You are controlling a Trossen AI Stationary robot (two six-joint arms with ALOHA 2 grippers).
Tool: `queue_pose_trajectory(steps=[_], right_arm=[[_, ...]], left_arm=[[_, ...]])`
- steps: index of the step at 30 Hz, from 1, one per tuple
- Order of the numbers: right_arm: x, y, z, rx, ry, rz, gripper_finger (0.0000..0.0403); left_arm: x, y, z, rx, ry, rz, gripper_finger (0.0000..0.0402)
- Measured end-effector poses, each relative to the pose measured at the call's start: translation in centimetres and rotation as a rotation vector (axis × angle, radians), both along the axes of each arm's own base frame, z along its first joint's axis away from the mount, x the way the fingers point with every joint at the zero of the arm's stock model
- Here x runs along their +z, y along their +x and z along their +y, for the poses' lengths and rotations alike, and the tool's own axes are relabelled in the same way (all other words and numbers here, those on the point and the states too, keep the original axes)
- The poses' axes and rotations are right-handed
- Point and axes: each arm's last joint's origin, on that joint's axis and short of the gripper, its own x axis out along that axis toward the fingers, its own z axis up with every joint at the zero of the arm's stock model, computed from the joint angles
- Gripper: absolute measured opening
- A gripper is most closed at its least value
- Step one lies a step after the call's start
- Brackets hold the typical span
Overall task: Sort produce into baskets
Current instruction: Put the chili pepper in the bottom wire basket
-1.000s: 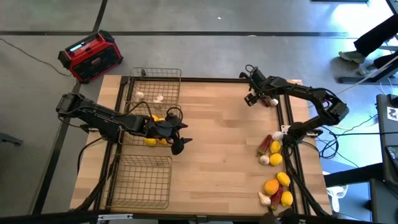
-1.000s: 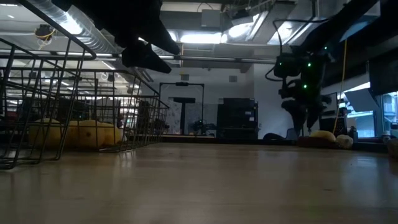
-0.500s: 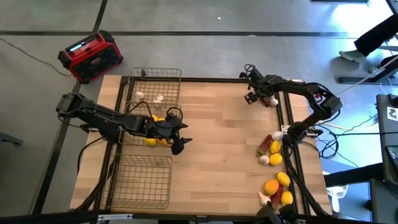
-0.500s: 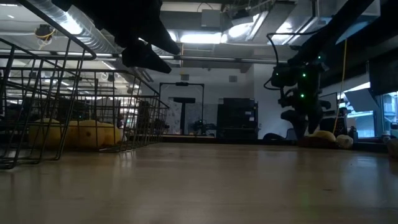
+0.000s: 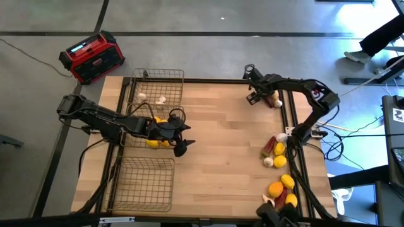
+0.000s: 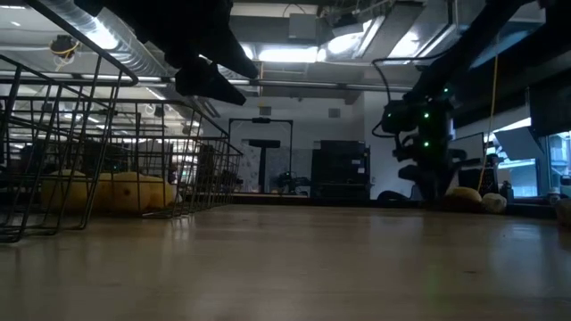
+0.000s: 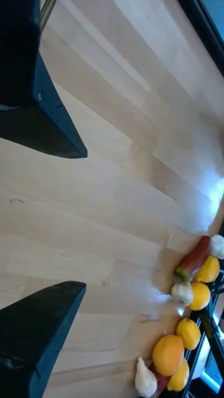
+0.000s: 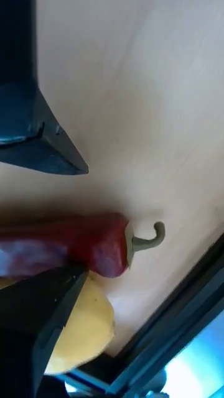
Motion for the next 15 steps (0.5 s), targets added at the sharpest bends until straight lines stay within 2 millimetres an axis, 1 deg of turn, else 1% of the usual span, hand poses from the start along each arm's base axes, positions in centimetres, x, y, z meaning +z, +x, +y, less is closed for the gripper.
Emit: queue_pose_trajectory(steps=[6, 15], right_arm=[[-0.52, 0.62, -0.87, -0.004, 0.072, 0.089, 0.0241], [-0.52, 0.21, -0.21, 0.001, 0.174, 0.135, 0.0241]], left_arm=[[0.0, 0.0, 0.0, 0.0, 0.0, 0.0, 0.0336], [-0.01, 0.0, 0.0, 0.0, 0.001, 0.001, 0.0336]])
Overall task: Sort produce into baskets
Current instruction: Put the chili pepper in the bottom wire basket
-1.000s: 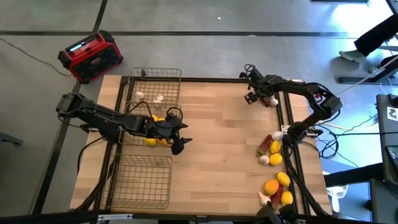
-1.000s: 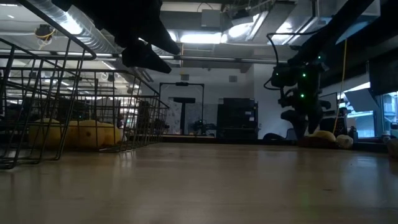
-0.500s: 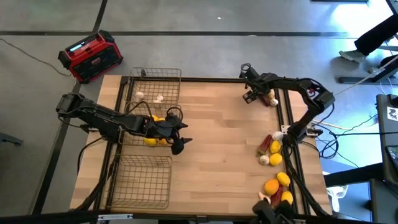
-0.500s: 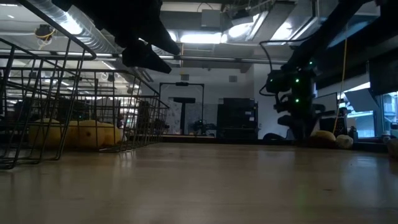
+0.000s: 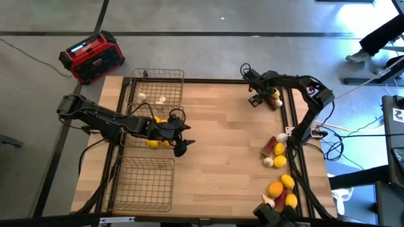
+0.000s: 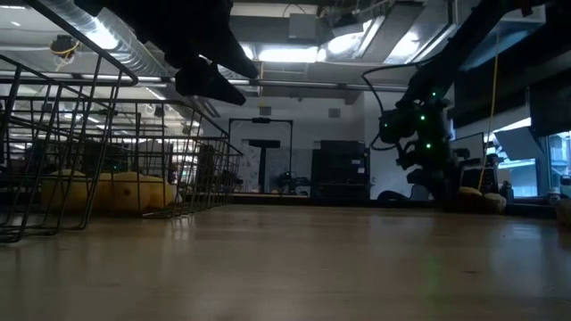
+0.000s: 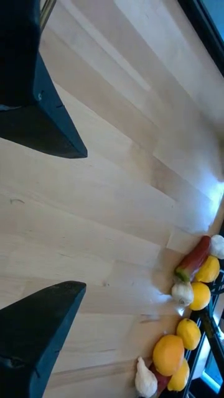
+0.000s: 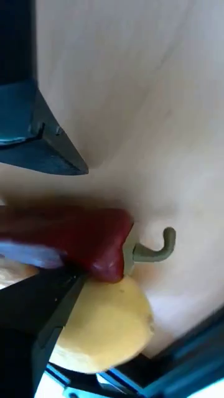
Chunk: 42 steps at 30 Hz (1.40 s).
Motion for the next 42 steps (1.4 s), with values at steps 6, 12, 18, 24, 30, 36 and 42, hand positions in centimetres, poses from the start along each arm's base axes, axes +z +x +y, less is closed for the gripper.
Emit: queue_pose_trajectory(steps=[6, 12, 18, 24, 30, 36, 42], right_arm=[[-0.3, 0.8, 0.9, 0.026, 0.105, -0.094, 0.0241], [-0.2, 2.4, 2.3, 0.094, 0.116, -0.112, 0.0241], [-0.2, 3.8, 3.8, 0.142, 0.124, -0.127, 0.0241], [-0.2, 5.1, 5.2, 0.204, 0.13, -0.128, 0.023], [-0.2, 6.3, 6.7, 0.305, 0.125, -0.127, 0.0167], [-0.1, 7.8, 8.5, 0.408, 0.102, -0.139, 0.0132], [0.8, 9.7, 11.4, 0.528, 0.11, -0.252, 0.0132]], left_arm=[[0.0, 0.0, 0.0, 0.001, 0.0, -0.001, 0.0336], [0.0, 0.0, 0.1, 0.005, 0.001, 0.0, 0.0336], [0.0, 0.0, 0.1, 0.004, 0.004, 0.0, 0.0336], [0.0, 0.0, 0.1, 0.003, 0.004, 0.0, 0.0336], [0.0, 0.0, 0.1, 0.003, 0.003, 0.0, 0.0336], [0.0, 0.0, -0.1, 0.002, -0.008, -0.003, 0.0336], [0.0, 0.0, -0.1, 0.0, -0.007, -0.005, 0.0336]])
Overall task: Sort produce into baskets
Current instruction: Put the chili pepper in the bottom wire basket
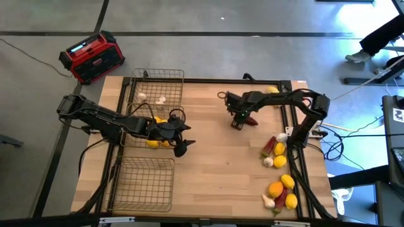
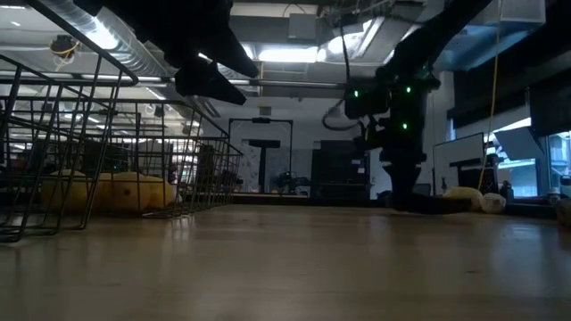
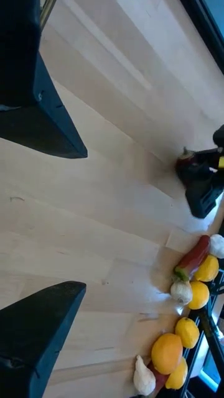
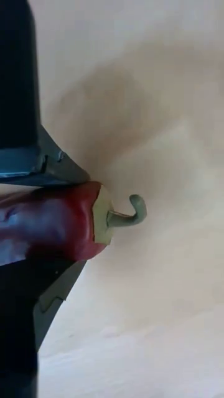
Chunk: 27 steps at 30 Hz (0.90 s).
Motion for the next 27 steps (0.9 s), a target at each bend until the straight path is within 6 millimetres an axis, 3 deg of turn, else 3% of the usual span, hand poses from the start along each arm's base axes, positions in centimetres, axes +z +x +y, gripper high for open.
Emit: queue_pose_trajectory(steps=[8, 19, 27], right_arm=[[4.1, 1.5, 4.0, 0.137, -0.079, -0.239, 0.0133], [11.2, 1.3, 8.2, 0.281, -0.149, -0.67, 0.0133], [13.8, 2.4, 11.1, 0.402, -0.15, -0.943, 0.0134]], left_arm=[[0.1, 0.1, 0.0, -0.002, 0.0, -0.018, 0.0336], [0.4, 1.1, -0.2, -0.032, 0.034, -0.106, 0.0336], [-0.9, 3.2, -0.6, -0.072, 0.098, -0.17, 0.0336]])
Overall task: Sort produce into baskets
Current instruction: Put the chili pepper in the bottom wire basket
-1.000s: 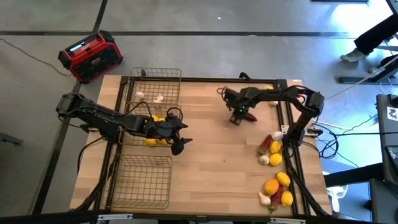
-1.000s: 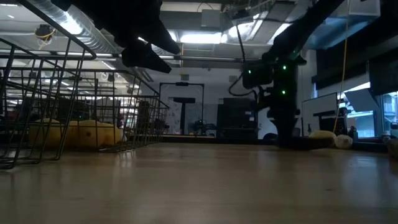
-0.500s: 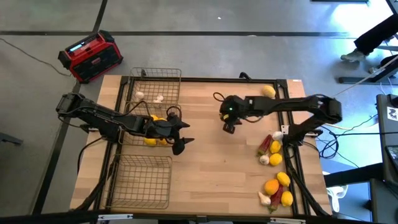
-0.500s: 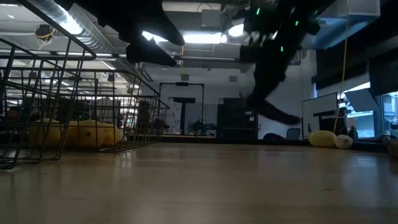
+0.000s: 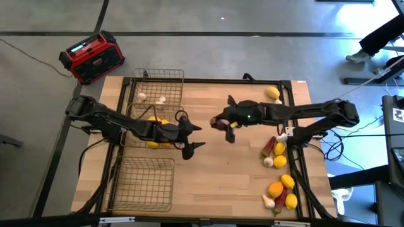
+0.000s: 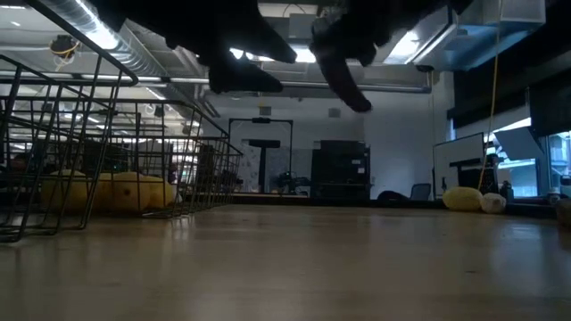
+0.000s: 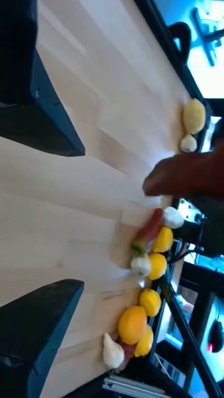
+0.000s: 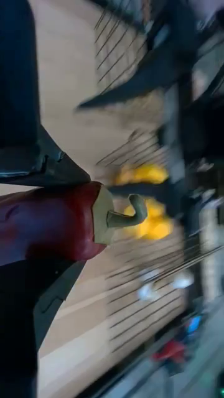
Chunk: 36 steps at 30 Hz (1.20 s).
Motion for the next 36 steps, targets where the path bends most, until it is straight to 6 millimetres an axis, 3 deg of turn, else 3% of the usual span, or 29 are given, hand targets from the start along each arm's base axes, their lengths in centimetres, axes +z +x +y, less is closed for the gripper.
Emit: queue_pose_trajectory(steps=[11, 19, 36], right_arm=[[1.4, 1.4, 2.9, 0.132, -0.061, -0.223, 0.0134], [0.8, 3.0, 3.5, 0.193, -0.048, -0.312, 0.0134], [0.4, 3.5, 3.7, 0.194, -0.035, -0.325, 0.0134]], left_arm=[[0.6, 0.9, -0.1, -0.01, 0.011, -0.132, 0.0336], [1.4, 1.1, -0.2, -0.02, 0.029, -0.208, 0.0316], [1.4, 1.0, -0.5, -0.039, 0.078, -0.201, 0.0118]])
